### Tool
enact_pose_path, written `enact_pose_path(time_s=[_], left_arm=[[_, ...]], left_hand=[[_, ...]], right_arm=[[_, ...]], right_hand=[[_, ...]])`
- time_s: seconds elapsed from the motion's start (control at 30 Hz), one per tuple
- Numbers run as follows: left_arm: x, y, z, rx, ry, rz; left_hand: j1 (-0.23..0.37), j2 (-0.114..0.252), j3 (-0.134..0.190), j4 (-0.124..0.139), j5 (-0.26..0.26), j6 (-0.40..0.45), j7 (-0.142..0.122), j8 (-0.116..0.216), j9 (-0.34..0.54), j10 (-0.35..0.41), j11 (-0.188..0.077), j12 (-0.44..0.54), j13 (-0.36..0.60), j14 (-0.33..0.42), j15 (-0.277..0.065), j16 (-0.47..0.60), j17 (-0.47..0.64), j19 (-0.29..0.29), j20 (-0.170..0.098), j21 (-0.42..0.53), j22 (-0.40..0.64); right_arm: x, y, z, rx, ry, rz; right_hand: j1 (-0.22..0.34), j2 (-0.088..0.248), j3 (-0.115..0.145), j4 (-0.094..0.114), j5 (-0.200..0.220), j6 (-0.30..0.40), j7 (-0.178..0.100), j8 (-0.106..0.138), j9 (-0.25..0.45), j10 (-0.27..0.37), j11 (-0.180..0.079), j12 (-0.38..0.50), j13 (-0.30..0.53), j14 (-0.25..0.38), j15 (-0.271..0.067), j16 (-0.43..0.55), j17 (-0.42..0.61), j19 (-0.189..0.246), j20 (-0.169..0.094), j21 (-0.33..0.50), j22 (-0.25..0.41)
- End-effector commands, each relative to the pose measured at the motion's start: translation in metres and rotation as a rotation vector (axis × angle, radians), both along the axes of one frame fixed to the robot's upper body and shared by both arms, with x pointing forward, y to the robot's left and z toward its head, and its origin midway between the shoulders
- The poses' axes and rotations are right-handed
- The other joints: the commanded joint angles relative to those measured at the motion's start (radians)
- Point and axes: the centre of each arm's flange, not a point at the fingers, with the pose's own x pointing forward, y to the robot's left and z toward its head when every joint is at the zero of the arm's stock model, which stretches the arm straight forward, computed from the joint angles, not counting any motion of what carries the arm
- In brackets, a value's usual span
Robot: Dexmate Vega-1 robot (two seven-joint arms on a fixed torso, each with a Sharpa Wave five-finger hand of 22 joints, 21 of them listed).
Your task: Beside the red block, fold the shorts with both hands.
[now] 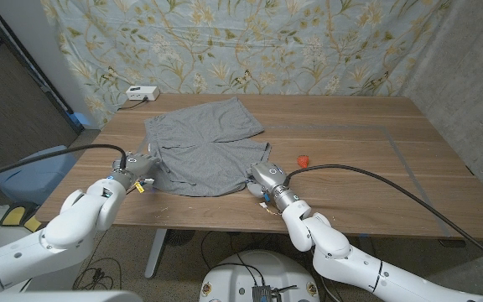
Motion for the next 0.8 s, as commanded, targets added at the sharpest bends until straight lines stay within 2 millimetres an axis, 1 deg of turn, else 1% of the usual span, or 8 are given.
enact_pose_path(time_s=[0.03, 0.13, 0.23, 0.27, 0.33, 0.43, 0.57, 0.8], left_arm=[[0.024, 0.004, -0.006, -0.024, 0.014, 0.002], [0.031, 0.003, -0.009, -0.035, 0.032, -0.017], [0.035, 0.001, -0.011, -0.034, 0.034, -0.027], [0.036, 0.000, -0.012, -0.033, 0.032, -0.030], [0.038, -0.002, -0.013, -0.033, 0.027, -0.030], [0.039, -0.003, -0.013, -0.032, -0.001, -0.039], [0.038, -0.004, -0.010, -0.045, -0.050, -0.058], [0.029, -0.006, 0.002, -0.109, -0.111, -0.092]], left_hand=[[0.016, -0.001, -0.024, 0.012, -0.011, 0.041, 0.009, 0.012, 0.003, 0.040, -0.005, 0.012, 0.004, 0.046, -0.014, 0.013, 0.002, 0.036, -0.001, 0.014, 0.004], [0.019, -0.001, -0.039, 0.016, -0.016, 0.062, 0.010, 0.015, 0.003, 0.064, -0.013, 0.016, 0.003, 0.069, -0.023, 0.015, 0.002, 0.049, -0.003, 0.017, 0.005], [0.034, 0.011, -0.074, 0.021, -0.024, 0.153, -0.005, 0.032, 0.004, 0.162, -0.025, 0.037, 0.003, 0.127, -0.039, 0.022, 0.004, 0.065, -0.006, 0.019, 0.006], [0.042, 0.018, -0.085, 0.022, -0.026, 0.197, -0.015, 0.041, 0.005, 0.203, -0.028, 0.046, 0.004, 0.139, -0.043, 0.021, 0.004, 0.075, -0.008, 0.022, 0.007], [0.073, 0.044, -0.113, 0.021, -0.032, 0.367, 0.000, 0.080, 0.008, 0.310, -0.034, 0.065, 0.004, 0.172, -0.056, 0.019, 0.003, 0.088, -0.014, 0.024, 0.007], [0.110, 0.088, -0.131, 0.022, -0.040, 0.522, 0.023, 0.108, 0.010, 0.474, -0.034, 0.100, 0.006, 0.217, -0.071, 0.024, 0.003, 0.107, -0.019, 0.029, 0.007], [0.118, 0.176, -0.104, 0.055, -0.043, 0.721, 0.048, 0.146, 0.016, 0.631, -0.014, 0.125, 0.009, 0.321, -0.100, 0.030, 0.001, 0.130, -0.014, 0.041, 0.009], [0.077, 0.201, -0.085, 0.126, -0.031, 0.787, 0.056, 0.169, 0.035, 0.676, -0.001, 0.126, 0.026, 0.364, -0.109, 0.027, 0.009, 0.141, -0.011, 0.050, 0.010]], right_arm=[[0.001, -0.006, 0.003, 0.017, -0.007, -0.003], [0.002, -0.007, 0.005, 0.018, -0.008, -0.003], [0.003, -0.008, 0.005, 0.018, -0.006, -0.003], [0.003, -0.009, 0.006, 0.019, -0.007, -0.003], [0.004, -0.010, 0.006, 0.020, -0.006, -0.003], [0.005, -0.012, 0.006, 0.024, -0.004, -0.004], [0.006, -0.014, 0.006, 0.032, -0.006, -0.002], [0.004, -0.019, 0.010, 0.054, -0.019, 0.006]], right_hand=[[0.003, 0.013, 0.006, 0.002, -0.004, 0.008, 0.001, -0.001, 0.006, 0.005, 0.000, -0.004, 0.003, 0.014, -0.124, -0.006, 0.002, 0.010, 0.002, 0.007, 0.003], [0.002, 0.013, 0.006, 0.003, -0.005, 0.008, 0.001, -0.001, 0.005, 0.006, 0.000, -0.004, 0.003, 0.013, -0.124, -0.006, 0.002, 0.010, 0.001, 0.007, 0.003], [0.004, 0.013, 0.006, 0.002, -0.005, 0.010, 0.002, -0.001, 0.005, 0.007, 0.000, -0.005, 0.003, 0.015, -0.124, -0.006, 0.003, 0.010, 0.002, 0.007, 0.003], [0.003, 0.013, 0.006, 0.003, -0.005, 0.009, 0.002, -0.002, 0.005, 0.006, 0.000, -0.006, 0.003, 0.015, -0.124, -0.007, 0.003, 0.010, 0.002, 0.007, 0.003], [0.002, 0.013, 0.006, 0.003, -0.005, 0.009, 0.002, -0.002, 0.005, 0.007, 0.000, -0.006, 0.003, 0.015, -0.124, -0.007, 0.004, 0.010, 0.003, 0.007, 0.003], [0.003, 0.013, 0.006, 0.003, -0.006, 0.009, 0.001, -0.002, 0.005, 0.009, -0.001, -0.006, 0.003, 0.015, -0.125, -0.007, 0.005, 0.010, 0.002, 0.008, 0.003], [0.004, 0.013, 0.007, 0.002, -0.006, 0.011, 0.003, -0.002, 0.005, 0.012, -0.001, -0.007, 0.003, 0.019, -0.124, -0.009, 0.004, 0.013, 0.003, 0.009, 0.003], [0.004, 0.014, 0.007, 0.003, -0.006, 0.013, 0.003, -0.003, 0.005, 0.014, -0.001, -0.008, 0.003, 0.021, -0.125, -0.008, 0.007, 0.020, 0.002, 0.012, 0.003]])
